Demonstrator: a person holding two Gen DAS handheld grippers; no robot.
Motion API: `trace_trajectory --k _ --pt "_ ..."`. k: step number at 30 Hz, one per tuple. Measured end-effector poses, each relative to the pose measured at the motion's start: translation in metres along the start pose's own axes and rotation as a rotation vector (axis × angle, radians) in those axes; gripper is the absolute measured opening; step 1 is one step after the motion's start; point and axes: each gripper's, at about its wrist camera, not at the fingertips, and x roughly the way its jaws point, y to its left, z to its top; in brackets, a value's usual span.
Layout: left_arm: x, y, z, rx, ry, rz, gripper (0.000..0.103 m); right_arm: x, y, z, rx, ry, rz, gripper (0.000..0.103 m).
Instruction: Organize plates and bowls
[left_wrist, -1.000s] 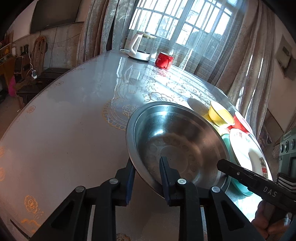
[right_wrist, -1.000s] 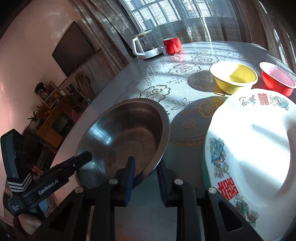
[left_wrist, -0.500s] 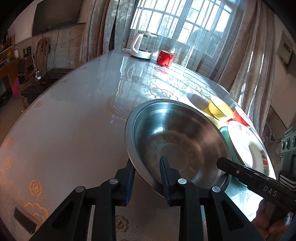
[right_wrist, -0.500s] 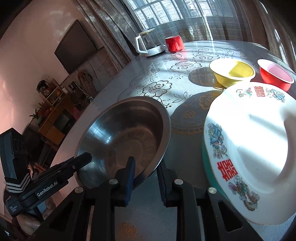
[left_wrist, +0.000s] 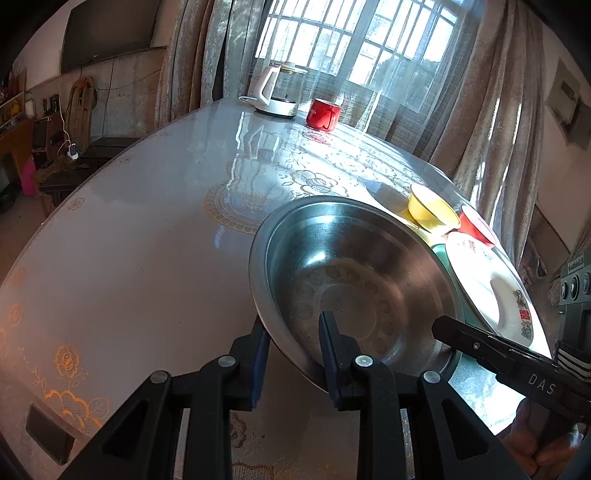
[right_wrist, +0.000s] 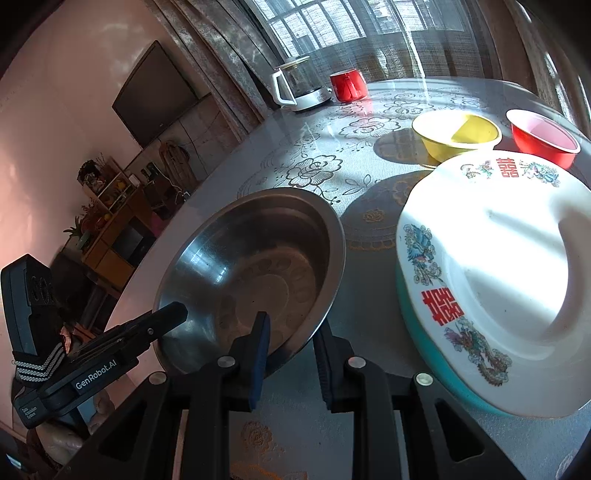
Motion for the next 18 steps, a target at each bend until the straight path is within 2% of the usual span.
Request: trace_trajectory --k 5,7,9,11,14,18 --pt "0.004 0.0 0.005 0.013 -0.006 0.05 0.029 0.002 -0.001 0.001 -0.003 -0.006 0.013 0.027" --pt "0.002 0.003 0.008 0.008 -0.015 0.078 0.034 0.002 -0.003 0.0 0.003 -0.006 0.029 0.028" --pt "-0.003 0.009 0.011 -0.016 -0.031 0.075 0.039 -0.002 -0.006 0.0 0.018 -0.013 0.047 0.032" --pt "-0.008 0.011 0.014 -0.024 -0.047 0.084 0.039 -0.007 -0.01 0.001 0.022 -0.02 0.049 0.036" --pt "-0.017 0.009 0.023 -0.015 -0.076 0.067 0.039 -0.02 -0.015 0.003 0.012 -0.046 0.048 0.036" --pt "-0.022 -0.01 0.037 0.045 -0.097 0.026 0.039 -0.041 -0.028 0.009 0.024 -0.11 0.037 0.036"
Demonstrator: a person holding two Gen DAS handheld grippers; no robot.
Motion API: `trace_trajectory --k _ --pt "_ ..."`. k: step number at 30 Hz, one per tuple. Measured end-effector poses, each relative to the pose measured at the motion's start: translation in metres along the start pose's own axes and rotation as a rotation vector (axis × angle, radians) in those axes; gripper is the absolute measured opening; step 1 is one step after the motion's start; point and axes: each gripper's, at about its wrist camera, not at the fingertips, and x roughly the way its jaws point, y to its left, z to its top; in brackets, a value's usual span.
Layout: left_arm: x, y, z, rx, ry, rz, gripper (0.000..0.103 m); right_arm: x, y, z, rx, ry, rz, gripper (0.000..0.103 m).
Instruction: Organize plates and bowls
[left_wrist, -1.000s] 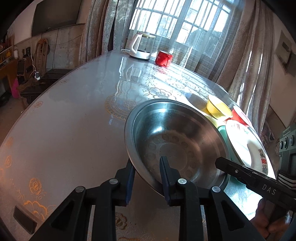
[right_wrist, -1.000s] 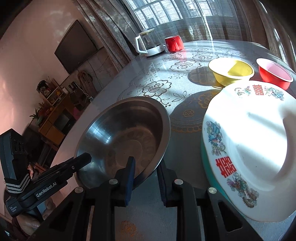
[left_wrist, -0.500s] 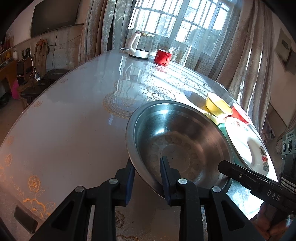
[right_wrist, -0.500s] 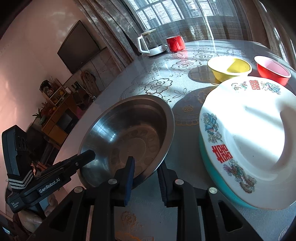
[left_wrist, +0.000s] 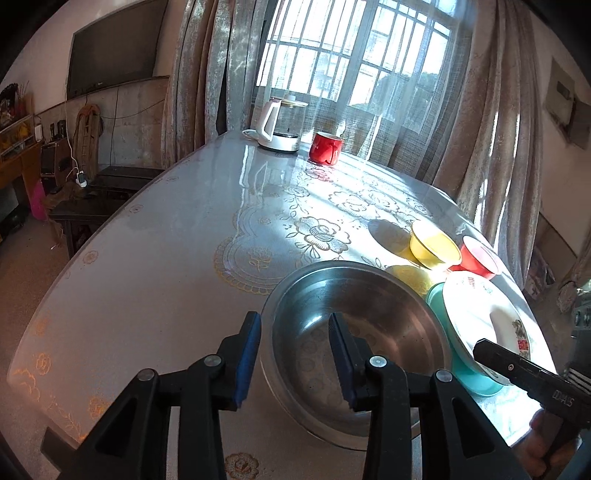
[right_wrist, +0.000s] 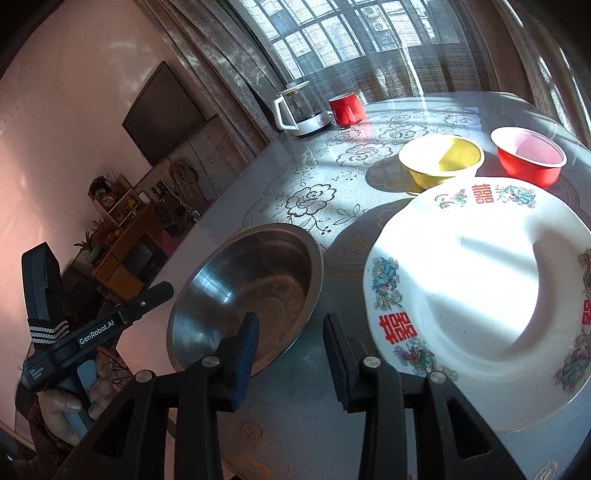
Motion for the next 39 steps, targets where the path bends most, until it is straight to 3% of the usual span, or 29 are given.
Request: trace_trajectory --k 5,11,14,18,24,29,39 --pt "0.012 -0.041 0.022 0.106 0.014 -0.044 0.039 -0.019 -0.027 0.021 0.079 -0.071 -0.04 0.036" --pt "0.046 -0.088 0.046 0.164 0.084 -0.09 0.039 -0.032 -0.066 0.054 0.193 -0.134 -0.083 0.034" --pt "0.066 -0.102 0.053 0.165 0.137 -0.112 0.039 -0.031 -0.083 0.068 0.225 -0.136 -0.112 0.031" --pt "0.083 -0.117 0.06 0.165 0.152 -0.132 0.039 -0.023 -0.1 0.081 0.263 -0.12 -0.128 0.029" --pt "0.109 -0.131 0.077 0.128 0.179 -0.184 0.035 -0.001 -0.123 0.098 0.322 -0.064 -0.189 0.023" --pt "0.137 -0.145 0.095 0.085 0.204 -0.234 0.035 0.017 -0.15 0.115 0.41 -0.044 -0.183 0.021" --pt "0.202 -0.157 0.115 -0.035 0.298 -0.251 0.035 0.049 -0.185 0.136 0.504 -0.007 -0.227 0.021"
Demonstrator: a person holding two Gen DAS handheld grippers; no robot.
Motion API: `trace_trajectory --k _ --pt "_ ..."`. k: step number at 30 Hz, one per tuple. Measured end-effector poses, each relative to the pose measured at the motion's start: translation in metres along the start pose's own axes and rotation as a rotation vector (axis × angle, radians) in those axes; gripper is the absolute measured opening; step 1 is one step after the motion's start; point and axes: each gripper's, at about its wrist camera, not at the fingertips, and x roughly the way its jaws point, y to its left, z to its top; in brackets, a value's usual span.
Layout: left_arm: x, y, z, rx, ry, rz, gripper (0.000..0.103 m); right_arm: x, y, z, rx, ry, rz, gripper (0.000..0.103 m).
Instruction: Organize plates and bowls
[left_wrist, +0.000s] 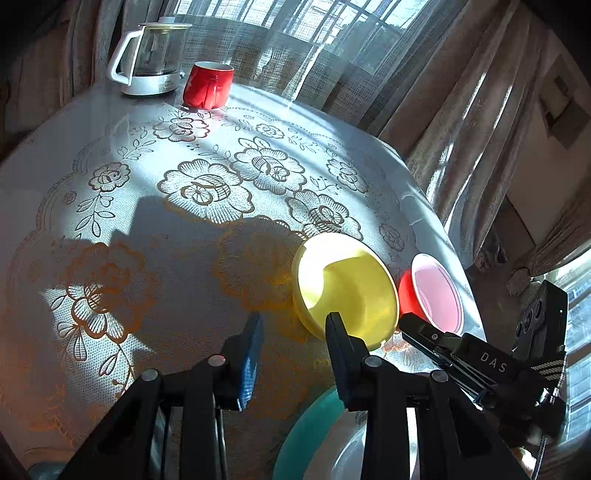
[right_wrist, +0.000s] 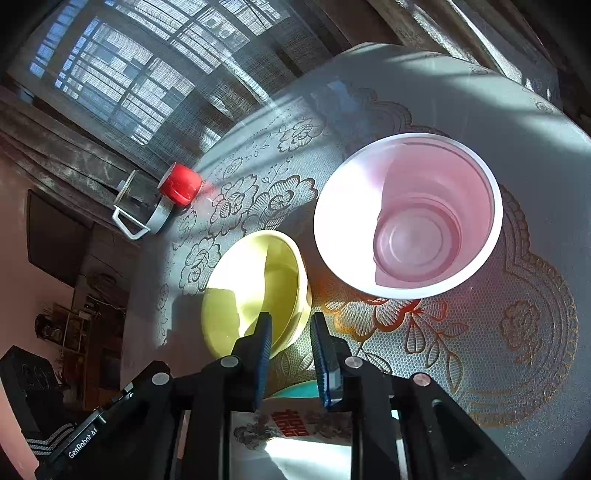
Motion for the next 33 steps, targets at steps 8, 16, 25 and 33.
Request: trace_trajectory --k 8,16,25,33 --pt "0.038 0.006 0.013 -0.045 0.053 -0.03 0.025 0.018 -0.003 0.007 0.003 0.035 -0.008 0.02" --pt "0.032 -0.004 0.006 -0.001 0.036 -0.055 0.014 0.015 0.003 0.005 -0.055 0.023 -0.011 0.012" --pt "-0.017 -0.013 -0.004 0.043 -0.057 -0.042 0.014 -0.013 0.019 -0.005 -0.107 -0.023 0.06 0.012" --pt "-0.067 -0.009 -0.031 0.061 -0.126 -0.046 0.014 -0.04 0.03 -0.028 -0.141 -0.035 0.142 0.012"
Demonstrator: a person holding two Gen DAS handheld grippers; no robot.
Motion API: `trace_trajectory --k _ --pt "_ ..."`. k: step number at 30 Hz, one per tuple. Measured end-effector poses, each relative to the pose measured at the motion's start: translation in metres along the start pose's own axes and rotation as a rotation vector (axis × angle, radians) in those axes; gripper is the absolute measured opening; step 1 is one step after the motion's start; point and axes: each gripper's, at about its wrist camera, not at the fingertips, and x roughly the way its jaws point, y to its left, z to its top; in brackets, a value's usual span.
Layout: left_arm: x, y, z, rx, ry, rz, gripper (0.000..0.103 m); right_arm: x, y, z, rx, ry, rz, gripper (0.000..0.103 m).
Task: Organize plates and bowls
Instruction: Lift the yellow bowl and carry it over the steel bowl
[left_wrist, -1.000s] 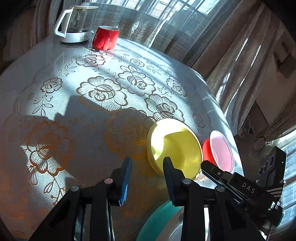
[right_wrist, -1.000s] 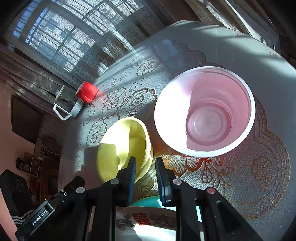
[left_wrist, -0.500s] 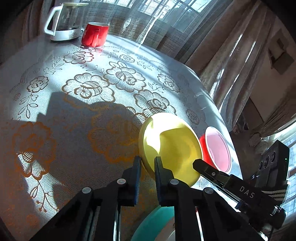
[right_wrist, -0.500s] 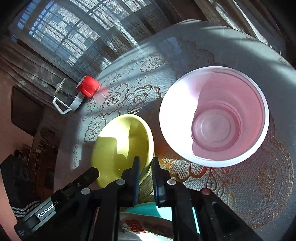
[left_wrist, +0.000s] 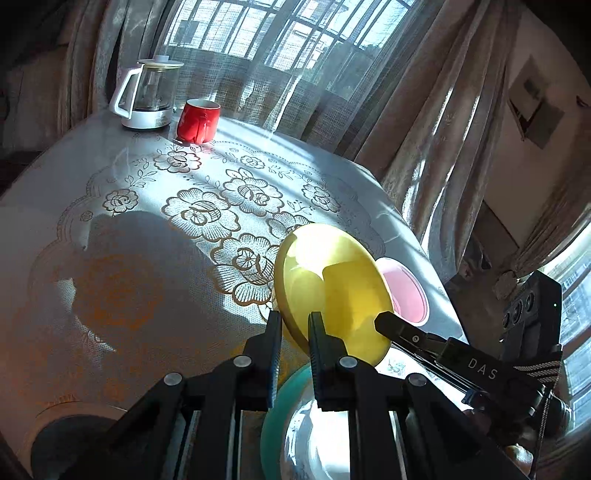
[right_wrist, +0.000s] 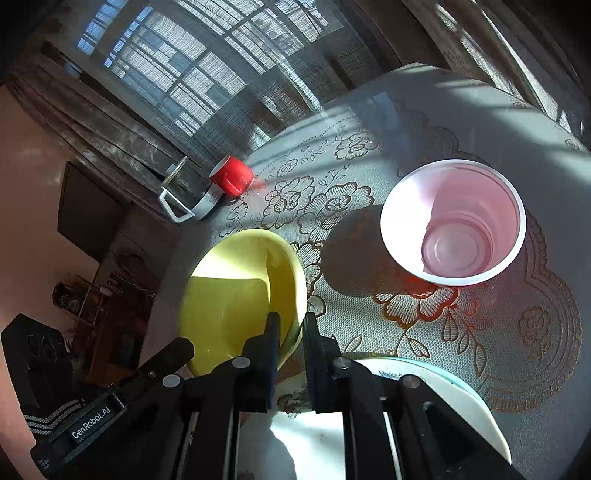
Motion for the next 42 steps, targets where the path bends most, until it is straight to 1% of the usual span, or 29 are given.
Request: trace_trajectory --k 3,9,13,18,24,30,34,42 --pt "-0.019 0.001 -0.013 0.01 -0.018 0.012 0.015 -0.008 0.007 -0.011 -0.007 -0.001 0.028 0.012" --pt "-0.054 0.014 -0.039 -0.024 -0.062 0.011 0.015 -0.022 0.028 -0.038 -0.045 0.004 0.076 0.012" --pt "-0.074 0.021 -0.057 -0.025 -0.092 0.041 0.015 -0.025 0.038 -0.056 -0.066 0.015 0.098 0.012" --pt "-0.092 0.034 -0.077 -0.038 -0.107 0.071 0.015 -0.02 0.048 -0.079 -0.077 0.046 0.121 0.012" --pt "-0.105 0.048 -0.097 -0.048 -0.107 0.098 0.015 -0.017 0.061 -0.102 -0.103 0.071 0.129 0.012" --pt "-0.115 0.06 -0.11 -0.065 -0.105 0.111 0.015 -0.014 0.071 -0.12 -0.13 0.095 0.131 0.012" --pt "-0.121 0.065 -0.116 -0.07 -0.105 0.123 0.015 -0.014 0.077 -0.128 -0.147 0.107 0.133 0.012" --pt "-0.129 0.076 -0.127 -0.086 -0.101 0.122 0.015 -0.013 0.085 -0.139 -0.169 0.127 0.133 0.012"
